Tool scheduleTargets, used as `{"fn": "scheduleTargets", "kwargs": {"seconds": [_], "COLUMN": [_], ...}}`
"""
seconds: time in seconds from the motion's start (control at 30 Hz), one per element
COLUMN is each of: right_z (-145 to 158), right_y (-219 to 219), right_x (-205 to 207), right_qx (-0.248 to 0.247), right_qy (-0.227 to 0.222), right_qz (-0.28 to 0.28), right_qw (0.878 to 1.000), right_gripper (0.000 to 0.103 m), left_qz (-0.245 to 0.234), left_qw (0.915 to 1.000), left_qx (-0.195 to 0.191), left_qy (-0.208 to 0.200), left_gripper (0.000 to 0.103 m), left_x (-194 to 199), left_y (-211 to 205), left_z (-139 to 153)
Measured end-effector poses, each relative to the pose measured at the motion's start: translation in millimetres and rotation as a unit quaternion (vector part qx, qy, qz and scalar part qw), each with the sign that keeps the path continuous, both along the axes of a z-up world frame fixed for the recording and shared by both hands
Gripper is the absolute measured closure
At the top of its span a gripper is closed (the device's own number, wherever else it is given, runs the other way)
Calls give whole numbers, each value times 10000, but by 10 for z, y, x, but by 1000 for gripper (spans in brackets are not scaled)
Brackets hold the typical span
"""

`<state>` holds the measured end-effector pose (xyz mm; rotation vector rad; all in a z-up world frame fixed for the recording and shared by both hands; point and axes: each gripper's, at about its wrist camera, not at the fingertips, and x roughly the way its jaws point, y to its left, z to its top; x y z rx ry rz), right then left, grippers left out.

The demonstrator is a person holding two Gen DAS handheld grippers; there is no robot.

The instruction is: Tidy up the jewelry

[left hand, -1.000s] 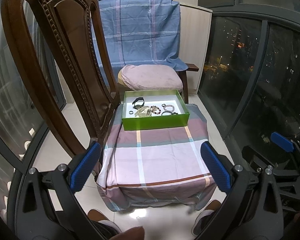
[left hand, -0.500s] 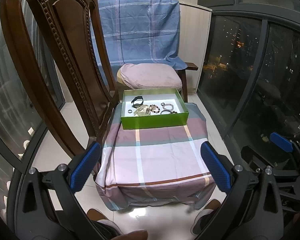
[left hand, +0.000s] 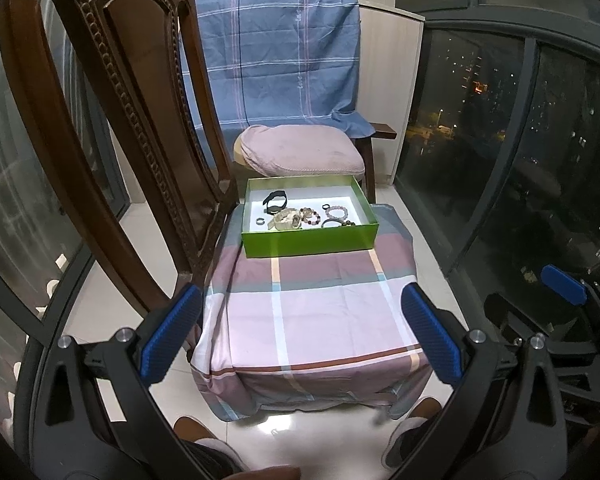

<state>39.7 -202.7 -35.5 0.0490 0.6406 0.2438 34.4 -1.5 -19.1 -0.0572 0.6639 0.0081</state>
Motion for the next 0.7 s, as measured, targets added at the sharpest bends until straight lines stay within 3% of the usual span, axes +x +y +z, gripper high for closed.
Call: {"fn": "scheduleTargets", "kwargs": {"seconds": [0.7], "right_z": [-12], "right_y": [-23], "right_x": [-4], "right_qx": [-2], "right_qy": [9], "right_qz": [19], "right_qw": [10000], "right_gripper": [3], "left_qz": [151], "left_qw": [9997], "left_qx": [167], "left_qy": [-27], "left_gripper": [4], "left_x": [-3], "left_y": [-47], "left_z": [7]}}
